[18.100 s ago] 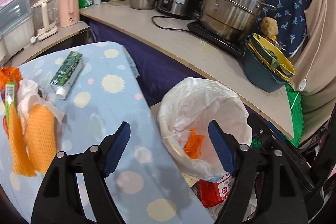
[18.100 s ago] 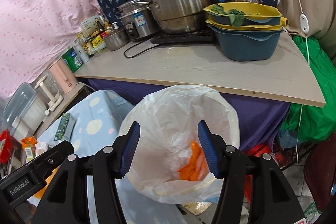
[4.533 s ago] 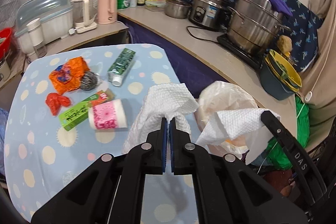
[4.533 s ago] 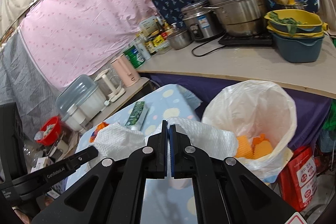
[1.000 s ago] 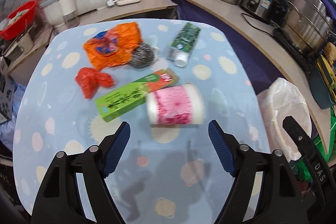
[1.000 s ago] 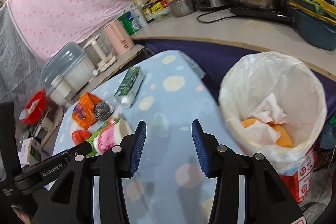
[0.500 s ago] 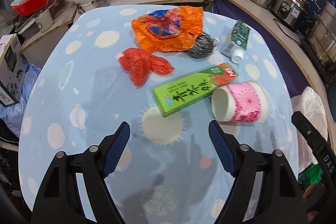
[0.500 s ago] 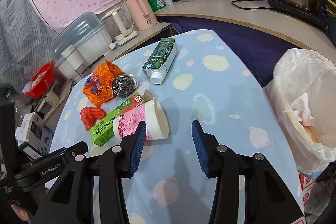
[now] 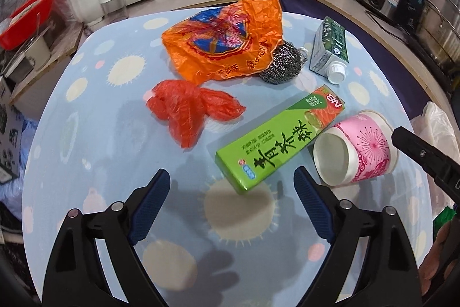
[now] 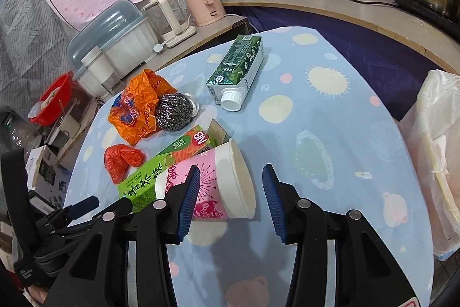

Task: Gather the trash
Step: 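Grasp the green NB box with the left gripper while the right gripper grasps the pink paper cup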

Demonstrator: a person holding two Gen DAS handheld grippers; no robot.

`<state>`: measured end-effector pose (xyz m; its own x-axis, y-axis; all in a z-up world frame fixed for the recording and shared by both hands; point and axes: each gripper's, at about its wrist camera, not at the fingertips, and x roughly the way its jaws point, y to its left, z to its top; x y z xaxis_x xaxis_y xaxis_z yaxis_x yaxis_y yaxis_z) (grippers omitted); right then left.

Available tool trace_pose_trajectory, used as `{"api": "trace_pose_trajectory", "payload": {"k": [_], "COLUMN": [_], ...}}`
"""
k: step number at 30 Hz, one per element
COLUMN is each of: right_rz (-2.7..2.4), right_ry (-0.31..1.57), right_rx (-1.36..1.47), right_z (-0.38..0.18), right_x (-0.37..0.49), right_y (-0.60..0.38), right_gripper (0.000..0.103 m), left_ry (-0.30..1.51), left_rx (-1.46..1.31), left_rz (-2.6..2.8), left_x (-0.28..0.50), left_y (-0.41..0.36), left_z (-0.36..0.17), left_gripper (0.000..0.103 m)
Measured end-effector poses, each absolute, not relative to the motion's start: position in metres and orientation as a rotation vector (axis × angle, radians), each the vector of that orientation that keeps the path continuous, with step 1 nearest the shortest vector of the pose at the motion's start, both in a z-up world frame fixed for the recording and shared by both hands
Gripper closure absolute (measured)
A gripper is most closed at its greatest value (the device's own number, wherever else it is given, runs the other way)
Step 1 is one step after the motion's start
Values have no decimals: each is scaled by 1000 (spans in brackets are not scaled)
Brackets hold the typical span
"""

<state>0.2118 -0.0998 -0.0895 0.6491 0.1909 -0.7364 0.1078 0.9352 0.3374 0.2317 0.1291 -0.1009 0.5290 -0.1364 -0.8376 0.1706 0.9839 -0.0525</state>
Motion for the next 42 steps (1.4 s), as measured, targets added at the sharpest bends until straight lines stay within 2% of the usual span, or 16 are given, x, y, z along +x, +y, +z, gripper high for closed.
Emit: {"api": "trace_pose_trajectory", "payload": {"k": [5, 11, 13, 15, 18, 27, 42], "right_rz": [86, 112, 113, 115, 100, 47, 30], "right_ry": [891, 891, 876, 864, 857, 860, 901], "right_rx": [375, 361, 346, 340, 340, 382, 415], "right_z": [-96, -98, -94, -89, -86, -86, -97], "right_x": [221, 221, 219, 215, 209, 173, 117], "right_y": [-94, -88, -87, -87, -91, -116, -136], "right_gripper": [59, 78, 87, 91, 99, 99, 99], "left_ry": [977, 977, 981, 991, 992, 1019, 1097], "left_rx": [101, 147, 152, 143, 129, 138, 73], "left_rz": [-254, -319, -331, -337, -333, -344, -254], "left_x": [244, 255, 256, 256, 250, 200, 115], "left_y": [122, 111, 108, 107, 105, 86, 84], "left_z": [-113, -127, -130, -131, -129, -128, -129], "left_gripper": [18, 18, 26, 40, 44, 54, 58]}}
